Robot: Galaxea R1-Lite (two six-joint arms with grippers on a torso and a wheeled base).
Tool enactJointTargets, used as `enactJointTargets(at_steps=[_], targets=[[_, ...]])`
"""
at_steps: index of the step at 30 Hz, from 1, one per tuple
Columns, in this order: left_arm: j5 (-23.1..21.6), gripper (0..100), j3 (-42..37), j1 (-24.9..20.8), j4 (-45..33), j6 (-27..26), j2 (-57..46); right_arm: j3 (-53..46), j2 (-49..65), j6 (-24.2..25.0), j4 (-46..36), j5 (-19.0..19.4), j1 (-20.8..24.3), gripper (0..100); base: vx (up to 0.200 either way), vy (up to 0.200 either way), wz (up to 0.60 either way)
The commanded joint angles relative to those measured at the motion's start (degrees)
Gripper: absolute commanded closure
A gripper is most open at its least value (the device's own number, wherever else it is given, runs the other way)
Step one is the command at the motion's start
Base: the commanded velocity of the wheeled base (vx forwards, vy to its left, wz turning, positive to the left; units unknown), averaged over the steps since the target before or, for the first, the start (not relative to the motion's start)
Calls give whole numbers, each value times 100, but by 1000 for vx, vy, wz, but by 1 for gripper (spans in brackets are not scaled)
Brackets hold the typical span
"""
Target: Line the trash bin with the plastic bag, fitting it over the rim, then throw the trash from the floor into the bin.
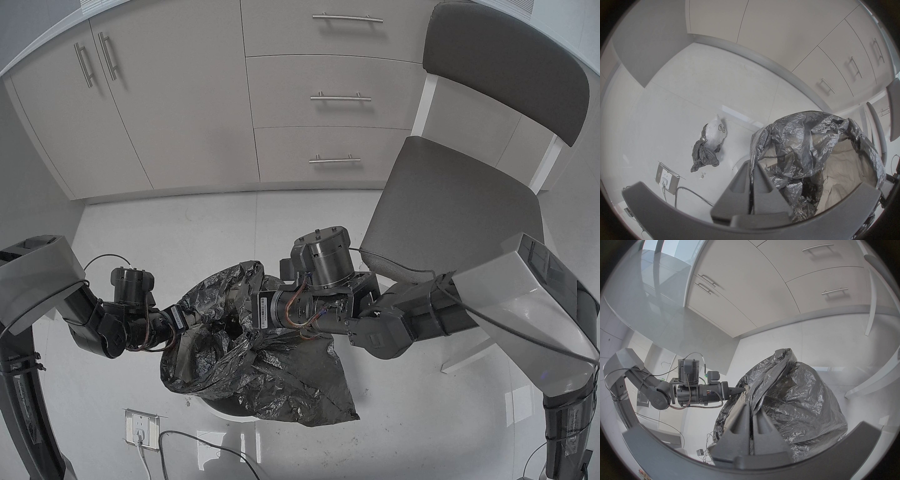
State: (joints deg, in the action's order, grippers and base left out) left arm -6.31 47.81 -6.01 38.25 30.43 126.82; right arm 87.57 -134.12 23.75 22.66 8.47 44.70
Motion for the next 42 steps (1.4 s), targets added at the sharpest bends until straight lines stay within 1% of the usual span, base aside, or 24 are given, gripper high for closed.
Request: enactJointTargets(at_steps=[1,2,5,12,14,18,23,26,27,29,34,42], targets=[[7,100,-17,-14,59,7,264,33,-123,-81,1,-39,12,100,0,0,0],[7,100,9,-23,77,7,361,41,-158,-186,-7,-144,12,100,0,0,0],[7,100,35,-14,77,16,467,77,-202,-257,-69,-294,12,100,0,0,0],[-1,100,88,3,86,16,590,235,-369,-265,-227,-478,47,100,0,0,0],[-1,100,106,3,86,16,598,270,-404,-265,-236,-478,56,100,0,0,0],[-1,100,132,3,86,16,678,270,-475,-415,-271,-487,65,100,0,0,0],[16,100,176,3,86,7,783,261,-519,-441,-271,-487,74,100,0,0,0],[166,100,237,3,86,16,801,261,-519,-441,-271,-487,74,100,0,0,0],[297,100,273,12,77,16,844,252,-519,-441,-271,-487,74,100,0,0,0],[333,100,290,21,86,-2,915,261,-527,-441,-271,-487,74,100,0,0,0],[333,100,299,21,86,-90,906,252,-536,-459,-297,-496,65,100,0,0,0],[289,100,475,-14,-20,-54,853,261,-501,-459,-350,-496,30,100,0,0,0]])
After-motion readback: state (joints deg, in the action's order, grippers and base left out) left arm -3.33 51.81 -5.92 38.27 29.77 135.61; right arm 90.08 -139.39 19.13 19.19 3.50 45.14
